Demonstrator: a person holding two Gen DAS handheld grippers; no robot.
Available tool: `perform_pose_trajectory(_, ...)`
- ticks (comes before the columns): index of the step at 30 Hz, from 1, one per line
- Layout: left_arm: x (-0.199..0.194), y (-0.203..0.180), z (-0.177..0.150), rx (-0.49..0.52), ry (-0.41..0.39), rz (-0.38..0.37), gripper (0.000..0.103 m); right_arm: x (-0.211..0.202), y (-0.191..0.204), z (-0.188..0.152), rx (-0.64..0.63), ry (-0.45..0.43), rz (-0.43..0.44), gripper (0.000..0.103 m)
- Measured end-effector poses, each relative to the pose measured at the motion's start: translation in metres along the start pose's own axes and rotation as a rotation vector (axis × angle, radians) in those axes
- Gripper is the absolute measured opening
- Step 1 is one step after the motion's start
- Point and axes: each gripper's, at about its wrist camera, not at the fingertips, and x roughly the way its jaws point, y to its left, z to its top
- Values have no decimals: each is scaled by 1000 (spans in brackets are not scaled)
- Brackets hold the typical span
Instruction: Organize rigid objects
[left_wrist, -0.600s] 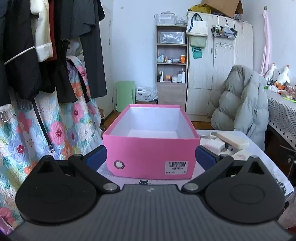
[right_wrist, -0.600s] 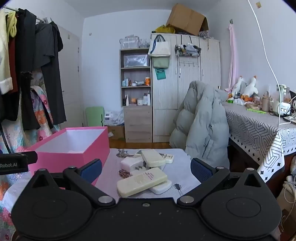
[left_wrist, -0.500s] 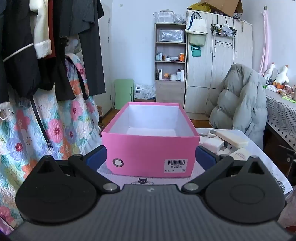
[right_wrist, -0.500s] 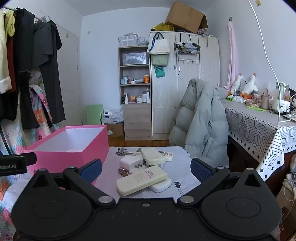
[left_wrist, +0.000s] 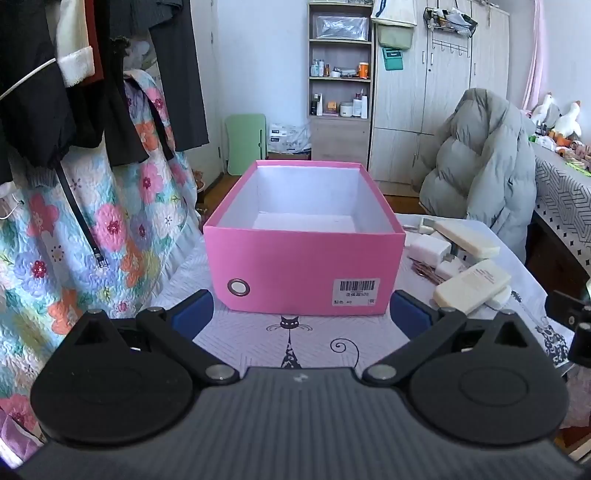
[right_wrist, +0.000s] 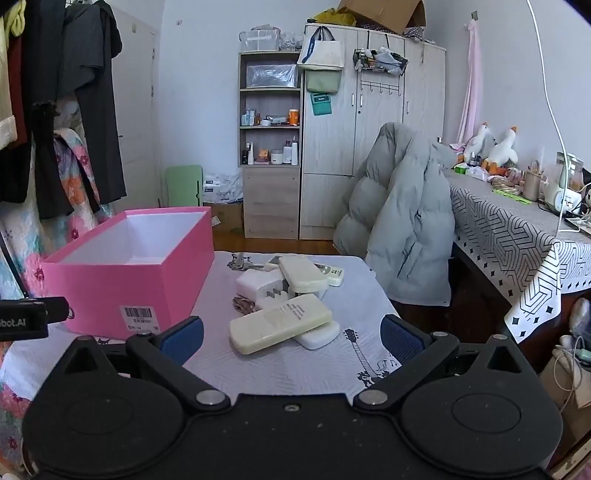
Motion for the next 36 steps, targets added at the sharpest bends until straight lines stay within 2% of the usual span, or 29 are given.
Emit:
perform_pose_trajectory(16, 0, 3, 0, -12, -18, 22, 103, -1, -6, 1, 30, -23, -2, 103)
perform_pose_trajectory(22, -4, -1, 1, 12, -37, 30, 103, -6, -4, 2, -15, -77, -69, 103)
perform_pose_trajectory(30, -7, 0, 3, 11, -18, 18, 103, -11, -5, 6, -5, -87, -50, 103)
perform_pose_trajectory(36, -11, -3, 6, 25, -4, 13, 103, -17, -12, 16, 55, -88, -15, 103)
